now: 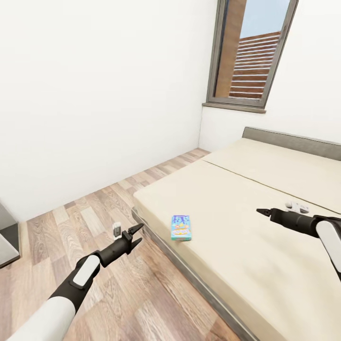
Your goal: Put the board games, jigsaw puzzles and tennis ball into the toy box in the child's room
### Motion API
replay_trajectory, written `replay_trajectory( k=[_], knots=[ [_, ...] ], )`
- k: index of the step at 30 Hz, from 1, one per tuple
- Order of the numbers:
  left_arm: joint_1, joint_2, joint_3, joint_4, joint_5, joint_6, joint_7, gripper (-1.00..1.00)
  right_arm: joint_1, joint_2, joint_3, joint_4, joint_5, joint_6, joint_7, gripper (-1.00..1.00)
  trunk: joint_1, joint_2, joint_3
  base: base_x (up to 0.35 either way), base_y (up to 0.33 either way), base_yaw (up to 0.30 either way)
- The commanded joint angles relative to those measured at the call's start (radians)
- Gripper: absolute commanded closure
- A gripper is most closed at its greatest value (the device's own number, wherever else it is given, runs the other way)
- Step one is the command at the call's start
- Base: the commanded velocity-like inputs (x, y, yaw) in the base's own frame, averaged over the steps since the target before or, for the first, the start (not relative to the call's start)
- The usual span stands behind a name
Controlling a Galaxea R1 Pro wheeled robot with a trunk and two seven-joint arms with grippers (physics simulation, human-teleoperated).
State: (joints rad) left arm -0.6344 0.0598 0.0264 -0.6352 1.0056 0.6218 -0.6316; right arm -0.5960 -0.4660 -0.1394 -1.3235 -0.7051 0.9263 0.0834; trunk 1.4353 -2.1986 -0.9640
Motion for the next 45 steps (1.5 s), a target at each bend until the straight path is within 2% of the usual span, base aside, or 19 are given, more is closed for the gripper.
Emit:
replay_trajectory(
  k=[1, 6, 13, 18, 26, 38, 45],
  knots=[
    [0.001, 0.0, -0.001, -0.004, 0.004, 0.006, -0.003, -1.0, -0.001, 0.0, -0.004, -0.001, 0.008, 0.005, 0.009, -1.0, 0.0, 0.0, -0.001, 0.0, 0.0, 0.0],
    [0.011, 0.001, -0.006, -0.031, 0.004, 0.005, -0.006, -1.0, 0.0, 0.0, -0.015, -0.009, 0.008, 0.007, 0.009, -1.0, 0.0, 0.0, -0.001, 0.0, 0.0, 0.0],
    [0.046, 0.001, -0.011, -0.098, 0.003, 0.004, -0.003, -1.0, 0.004, 0.001, -0.028, -0.02, 0.008, 0.027, 0.009, -1.0, 0.027, -0.049, -0.023, 0.0, 0.0, 0.0],
    [0.054, 0.001, -0.011, -0.111, 0.002, 0.005, 0.0, -1.0, 0.005, 0.001, -0.032, -0.023, 0.008, 0.048, 0.009, -1.0, 0.046, -0.084, -0.038, 0.0, 0.0, 0.0],
    [0.06, 0.001, -0.012, -0.122, 0.002, 0.006, 0.002, -1.0, 0.007, 0.001, -0.061, -0.031, 0.008, 0.068, 0.009, -1.0, 0.076, -0.14, -0.064, 0.0, 0.0, 0.0],
    [0.064, -0.005, -0.011, -0.121, -0.001, -0.007, 0.004, -1.0, 0.008, 0.001, -0.079, -0.039, 0.009, 0.079, 0.009, -1.0, 0.076, -0.14, -0.064, 0.0, 0.0, -0.023],
    [0.068, -0.006, -0.011, -0.107, -0.002, -0.046, 0.002, -1.0, 0.008, 0.001, -0.084, -0.04, 0.009, 0.081, 0.009, -1.0, 0.076, -0.14, -0.064, 0.0, 0.0, -0.184]
  ],
)
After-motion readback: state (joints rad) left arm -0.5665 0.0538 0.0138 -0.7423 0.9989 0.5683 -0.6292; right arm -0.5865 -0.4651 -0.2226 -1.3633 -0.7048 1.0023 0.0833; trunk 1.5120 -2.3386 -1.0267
